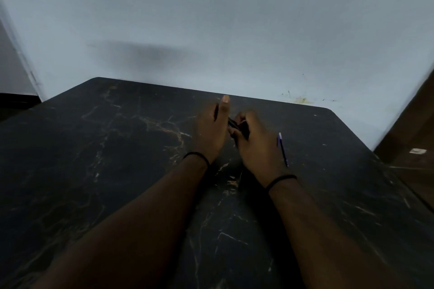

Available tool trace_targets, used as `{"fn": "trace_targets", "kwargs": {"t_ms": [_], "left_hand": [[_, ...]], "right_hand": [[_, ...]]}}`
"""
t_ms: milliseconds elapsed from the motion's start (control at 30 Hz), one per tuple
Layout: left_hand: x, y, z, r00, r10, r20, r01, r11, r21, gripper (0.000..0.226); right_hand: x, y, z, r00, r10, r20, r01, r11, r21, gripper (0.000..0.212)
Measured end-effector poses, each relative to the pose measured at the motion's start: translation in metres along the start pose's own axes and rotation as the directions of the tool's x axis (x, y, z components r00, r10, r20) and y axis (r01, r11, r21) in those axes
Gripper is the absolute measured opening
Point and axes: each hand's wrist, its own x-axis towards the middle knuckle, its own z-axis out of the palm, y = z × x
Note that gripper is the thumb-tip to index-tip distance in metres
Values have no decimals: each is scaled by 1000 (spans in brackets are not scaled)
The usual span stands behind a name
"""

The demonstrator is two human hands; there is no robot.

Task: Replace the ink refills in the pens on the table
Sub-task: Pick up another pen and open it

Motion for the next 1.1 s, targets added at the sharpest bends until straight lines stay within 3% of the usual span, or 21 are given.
{"fn": "trace_targets", "kwargs": {"t_ms": [133,233,433,667,800,867,933,1100], "left_hand": [[4,-9,-3,999,-49,-7,50,998,49,54],[4,-8,-3,1000,-13,1,13,996,87,52],[7,-3,-5,997,61,-50,-54,990,128,52],[11,-2,-11,989,106,-103,-86,980,182,53],[14,-6,-19,987,7,-161,38,961,273,51],[17,-11,-28,982,-99,-161,152,921,359,48],[18,-16,-35,977,-178,-115,212,819,534,47],[20,-27,-35,971,-239,16,113,516,849,43]], "right_hand": [[2,-5,0,997,-51,62,59,989,-132,20],[5,-6,2,987,5,161,35,969,-243,36],[9,-14,9,999,2,41,13,933,-358,44],[5,-16,9,999,42,13,-34,927,-374,57],[0,-14,4,998,52,46,-29,918,-396,57],[-1,-13,0,996,70,57,-41,913,-406,55],[0,-11,-3,996,88,28,-68,907,-416,52],[-2,-12,-4,994,109,-11,-104,903,-416,51]]}}
